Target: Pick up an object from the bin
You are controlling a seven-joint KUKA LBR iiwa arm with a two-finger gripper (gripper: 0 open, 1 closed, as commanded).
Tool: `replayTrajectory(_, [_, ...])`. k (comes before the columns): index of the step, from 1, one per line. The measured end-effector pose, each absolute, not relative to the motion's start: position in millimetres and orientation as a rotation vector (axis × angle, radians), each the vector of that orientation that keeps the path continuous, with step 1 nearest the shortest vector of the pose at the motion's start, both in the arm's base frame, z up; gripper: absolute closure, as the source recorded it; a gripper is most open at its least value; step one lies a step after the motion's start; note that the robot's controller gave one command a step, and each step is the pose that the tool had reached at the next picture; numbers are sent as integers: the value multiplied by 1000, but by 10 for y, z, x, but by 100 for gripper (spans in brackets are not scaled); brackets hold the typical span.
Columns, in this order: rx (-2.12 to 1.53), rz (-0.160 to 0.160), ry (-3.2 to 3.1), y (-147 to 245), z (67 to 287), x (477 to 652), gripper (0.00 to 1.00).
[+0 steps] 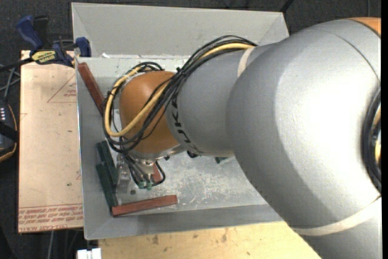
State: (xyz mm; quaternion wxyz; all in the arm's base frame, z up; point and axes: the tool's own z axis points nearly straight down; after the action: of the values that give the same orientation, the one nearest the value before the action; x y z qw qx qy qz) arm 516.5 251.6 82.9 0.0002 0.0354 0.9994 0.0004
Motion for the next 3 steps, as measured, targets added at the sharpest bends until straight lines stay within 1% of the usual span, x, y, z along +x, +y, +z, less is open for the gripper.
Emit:
replayTrajectory(1, [74, -4, 3146, 2500, 1317, 5121, 100])
replayTrajectory(2, [65, 1, 3141, 2476, 1538, 5206, 0])
replayTrajectory(3, [64, 1, 3141, 2457, 1395, 5237, 0])
